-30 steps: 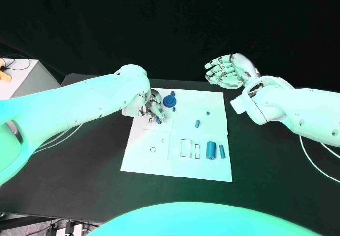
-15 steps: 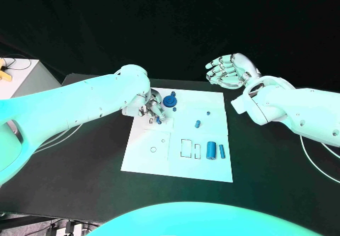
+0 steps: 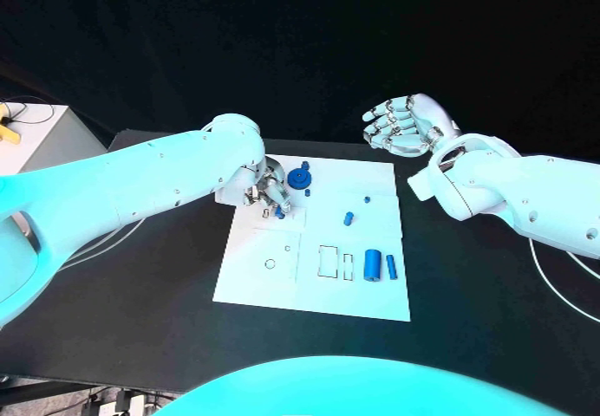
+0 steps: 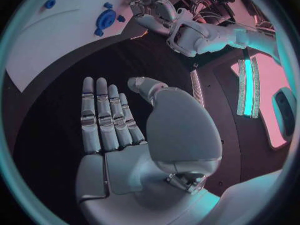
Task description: Assemble the parts on the task board
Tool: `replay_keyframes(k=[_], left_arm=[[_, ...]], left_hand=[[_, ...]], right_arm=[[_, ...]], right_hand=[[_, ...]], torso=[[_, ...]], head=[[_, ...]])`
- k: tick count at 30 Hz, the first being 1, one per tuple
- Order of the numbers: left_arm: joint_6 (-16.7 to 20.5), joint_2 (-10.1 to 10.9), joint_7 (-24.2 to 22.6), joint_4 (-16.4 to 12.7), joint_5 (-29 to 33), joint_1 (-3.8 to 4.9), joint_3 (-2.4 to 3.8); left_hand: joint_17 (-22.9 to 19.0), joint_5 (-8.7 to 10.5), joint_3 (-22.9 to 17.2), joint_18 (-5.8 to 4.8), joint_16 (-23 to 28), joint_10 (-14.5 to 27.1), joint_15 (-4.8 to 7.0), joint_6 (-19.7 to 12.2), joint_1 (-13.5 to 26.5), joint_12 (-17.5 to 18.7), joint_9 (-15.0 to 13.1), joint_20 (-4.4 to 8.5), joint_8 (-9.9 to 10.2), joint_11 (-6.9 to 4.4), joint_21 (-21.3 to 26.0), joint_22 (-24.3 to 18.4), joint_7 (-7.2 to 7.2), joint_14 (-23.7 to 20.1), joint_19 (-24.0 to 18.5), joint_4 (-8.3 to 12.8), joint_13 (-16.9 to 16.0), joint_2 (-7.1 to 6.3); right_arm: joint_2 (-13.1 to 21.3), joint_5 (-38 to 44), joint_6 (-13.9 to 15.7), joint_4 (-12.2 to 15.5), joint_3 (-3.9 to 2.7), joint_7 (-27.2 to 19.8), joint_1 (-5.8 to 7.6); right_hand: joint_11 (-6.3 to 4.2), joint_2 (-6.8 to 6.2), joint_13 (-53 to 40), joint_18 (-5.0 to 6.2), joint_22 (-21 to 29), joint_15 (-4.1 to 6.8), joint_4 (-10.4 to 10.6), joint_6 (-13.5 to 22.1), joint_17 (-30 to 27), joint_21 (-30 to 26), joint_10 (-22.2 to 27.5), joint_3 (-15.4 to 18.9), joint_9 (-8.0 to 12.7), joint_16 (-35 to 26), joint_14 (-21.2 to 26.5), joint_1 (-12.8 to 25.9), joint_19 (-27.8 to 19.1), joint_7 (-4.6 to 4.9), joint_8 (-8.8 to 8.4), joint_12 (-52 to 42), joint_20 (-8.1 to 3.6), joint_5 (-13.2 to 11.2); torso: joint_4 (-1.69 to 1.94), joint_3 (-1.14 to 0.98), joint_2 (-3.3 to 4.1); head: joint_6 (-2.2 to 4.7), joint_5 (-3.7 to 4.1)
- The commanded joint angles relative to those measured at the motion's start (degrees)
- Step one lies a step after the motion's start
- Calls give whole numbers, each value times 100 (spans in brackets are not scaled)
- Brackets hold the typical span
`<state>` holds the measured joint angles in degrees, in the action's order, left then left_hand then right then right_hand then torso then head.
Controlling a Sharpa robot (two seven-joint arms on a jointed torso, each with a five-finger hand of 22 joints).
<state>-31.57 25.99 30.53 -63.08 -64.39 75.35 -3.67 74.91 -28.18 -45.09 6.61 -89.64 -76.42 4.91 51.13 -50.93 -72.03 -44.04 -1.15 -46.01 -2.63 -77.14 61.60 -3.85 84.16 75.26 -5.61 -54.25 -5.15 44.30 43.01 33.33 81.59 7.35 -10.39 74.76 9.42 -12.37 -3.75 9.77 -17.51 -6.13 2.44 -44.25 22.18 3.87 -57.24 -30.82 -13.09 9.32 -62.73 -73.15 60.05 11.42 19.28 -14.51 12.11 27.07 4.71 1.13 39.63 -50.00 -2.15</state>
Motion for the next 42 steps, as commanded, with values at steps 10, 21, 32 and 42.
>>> replay_keyframes(k=[10, 21, 32, 42], left_arm=[[-271, -16, 37, 6, 69, -88, -52], [-359, -14, 45, -12, 76, -88, -52], [-302, -17, 35, -9, 59, -89, -53], [-166, -17, 19, 22, 14, -89, -52]], left_hand=[[1508, 84, -500, -113, -35, -103, 26, 401, 74, -23, 0, -8, 75, 3, -38, 20, 277, 584, 60, 399, -74, 256], [1509, 165, 117, -117, -36, -137, 32, 464, 234, -2, -18, -4, 172, -8, -34, 43, 295, 584, 72, 262, -139, 160], [1503, 206, 888, -117, -33, -130, 37, 499, 327, 41, -54, 2, 266, -11, -16, 38, 301, 582, 75, -102, -162, -74], [1501, 303, 1252, -115, -32, -125, 44, 518, 278, 63, -76, 9, 305, -16, -7, 36, 306, 581, 77, -335, -167, -94]], right_arm=[[6, 19, -78, 12, -3, -36, -3], [10, 19, -77, 14, -3, -37, -3], [11, 19, -72, 13, -3, -35, -3], [12, 19, -70, 13, -3, -33, -3]], right_hand=[[55, 1, 9, 64, 23, -51, -33, 34, -12, -18, 1, -9, 8, -42, 6, 50, 12, 254, 40, 36, 34, 31], [55, 1, 9, 64, 23, -51, -33, 34, -12, -18, 1, -9, 8, -42, 6, 50, 12, 254, 40, 36, 34, 31], [56, 1, 10, 64, 42, -52, -40, 36, -19, -16, 1, -10, 11, -50, 3, 50, 12, 255, 42, 37, 35, 34], [56, 0, 10, 64, 49, -53, -42, 37, -22, -16, 2, -10, 13, -54, 3, 53, 12, 256, 42, 38, 36, 38]], torso=[[6, 6, -4], [3, 4, -1], [1, 2, 1], [1, 2, 1]], head=[[0, 12], [0, 14], [0, 15], [0, 20]])
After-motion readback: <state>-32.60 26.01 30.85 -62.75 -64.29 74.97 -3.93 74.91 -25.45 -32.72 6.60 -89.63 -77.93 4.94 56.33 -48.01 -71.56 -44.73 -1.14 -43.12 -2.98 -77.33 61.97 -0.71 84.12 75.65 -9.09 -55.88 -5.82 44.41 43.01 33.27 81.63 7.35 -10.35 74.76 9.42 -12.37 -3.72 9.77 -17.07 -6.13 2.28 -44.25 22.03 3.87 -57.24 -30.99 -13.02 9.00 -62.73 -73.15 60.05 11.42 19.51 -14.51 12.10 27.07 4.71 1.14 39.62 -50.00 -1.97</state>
